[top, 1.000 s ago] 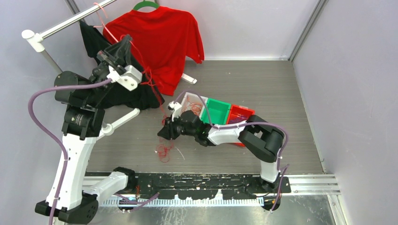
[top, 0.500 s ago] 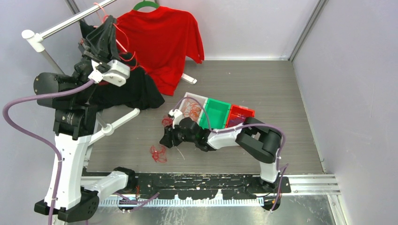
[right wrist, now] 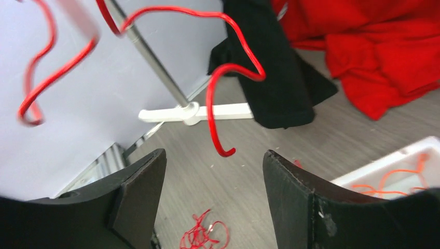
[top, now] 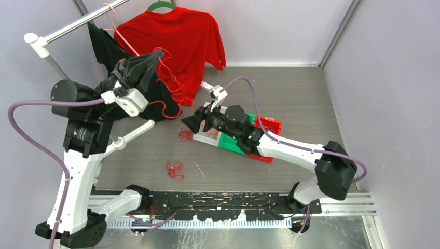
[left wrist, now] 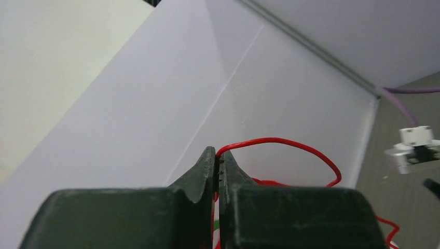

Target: Untangle the cables

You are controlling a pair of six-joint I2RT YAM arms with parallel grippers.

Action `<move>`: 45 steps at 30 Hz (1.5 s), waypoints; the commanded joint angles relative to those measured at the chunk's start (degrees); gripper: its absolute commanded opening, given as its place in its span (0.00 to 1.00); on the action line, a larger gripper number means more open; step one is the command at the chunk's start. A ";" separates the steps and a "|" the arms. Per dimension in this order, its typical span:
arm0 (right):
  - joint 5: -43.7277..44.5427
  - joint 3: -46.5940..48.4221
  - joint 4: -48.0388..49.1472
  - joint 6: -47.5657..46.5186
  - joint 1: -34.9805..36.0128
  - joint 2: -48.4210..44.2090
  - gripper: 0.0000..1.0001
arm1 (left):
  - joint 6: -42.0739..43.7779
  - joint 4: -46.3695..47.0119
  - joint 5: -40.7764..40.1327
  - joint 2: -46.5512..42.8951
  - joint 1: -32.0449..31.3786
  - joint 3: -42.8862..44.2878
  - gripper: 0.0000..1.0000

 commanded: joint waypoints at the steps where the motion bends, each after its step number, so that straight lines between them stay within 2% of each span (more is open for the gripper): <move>1: 8.23 0.87 -4.46 -4.29 -0.51 -4.83 0.73 | -7.32 -2.98 3.66 0.78 -5.05 -0.53 0.00; 5: 15.37 -3.07 -7.14 -5.68 -1.77 -9.39 0.72 | -7.53 -6.71 0.94 3.79 -12.37 -0.95 0.00; 12: 30.10 -12.52 -13.07 -5.30 -4.91 -21.83 0.70 | -6.34 -6.94 -1.98 12.05 -22.41 -0.01 0.00; 16: 31.69 -16.50 -18.25 -4.27 -8.20 -28.78 0.68 | -4.79 -6.95 -2.54 17.01 -25.30 0.95 0.00; 26: 32.73 -22.13 -22.47 -3.41 -12.41 -33.99 0.62 | -2.58 -6.76 -2.93 24.44 -26.77 0.45 0.00; 33: 32.87 -22.48 -22.55 -3.61 -13.53 -33.11 0.60 | -2.22 -6.06 -2.78 28.52 -27.23 2.04 0.00; 38: 31.26 -22.27 -22.65 -3.64 -14.47 -31.93 0.60 | 0.98 -7.03 -3.05 29.37 -27.35 1.84 0.00; 45: 29.41 -20.96 -23.50 -3.35 -15.29 -29.50 0.59 | 5.92 -9.34 -8.66 29.41 -27.49 -0.56 0.00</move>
